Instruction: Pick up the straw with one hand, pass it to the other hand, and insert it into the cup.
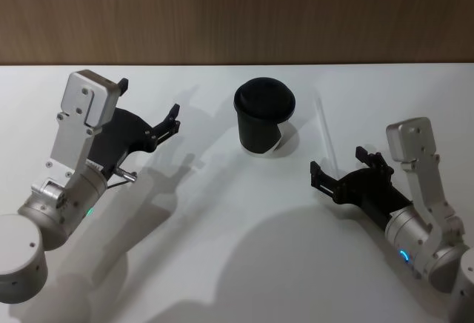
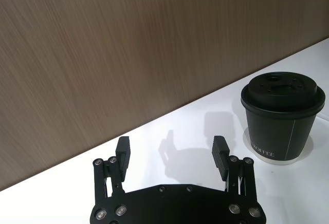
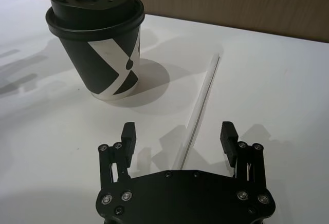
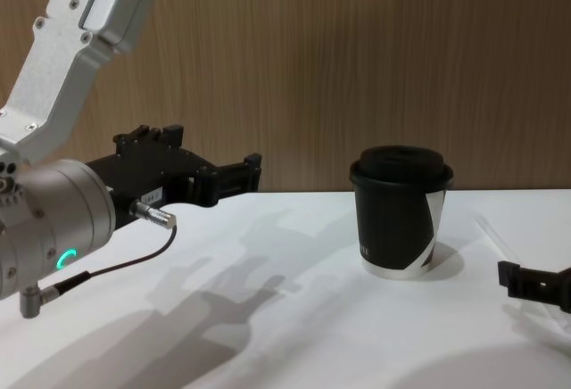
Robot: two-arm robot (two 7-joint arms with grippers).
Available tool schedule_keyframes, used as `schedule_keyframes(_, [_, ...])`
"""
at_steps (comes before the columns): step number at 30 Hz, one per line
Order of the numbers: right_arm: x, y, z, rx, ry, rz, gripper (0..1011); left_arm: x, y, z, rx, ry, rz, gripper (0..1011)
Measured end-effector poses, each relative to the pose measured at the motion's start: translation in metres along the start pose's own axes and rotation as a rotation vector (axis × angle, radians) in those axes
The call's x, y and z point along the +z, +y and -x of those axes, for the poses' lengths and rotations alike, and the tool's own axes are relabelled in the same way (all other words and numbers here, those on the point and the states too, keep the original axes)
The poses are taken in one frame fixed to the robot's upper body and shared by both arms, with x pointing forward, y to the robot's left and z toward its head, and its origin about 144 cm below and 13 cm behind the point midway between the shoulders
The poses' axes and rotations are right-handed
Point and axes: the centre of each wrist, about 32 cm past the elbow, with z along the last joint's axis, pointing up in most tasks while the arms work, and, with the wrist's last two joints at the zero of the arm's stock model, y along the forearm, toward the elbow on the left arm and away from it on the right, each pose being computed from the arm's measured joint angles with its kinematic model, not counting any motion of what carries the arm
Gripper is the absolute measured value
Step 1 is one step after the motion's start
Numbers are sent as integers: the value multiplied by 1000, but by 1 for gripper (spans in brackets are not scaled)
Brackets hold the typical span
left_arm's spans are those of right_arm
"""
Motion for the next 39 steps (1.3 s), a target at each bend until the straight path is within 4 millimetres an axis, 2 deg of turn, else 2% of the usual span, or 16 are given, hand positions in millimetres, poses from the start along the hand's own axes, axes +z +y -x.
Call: schedule_keyframes(39, [-8,9,-5,-4,16,36,1001,0,0,0,0,0,0,1003])
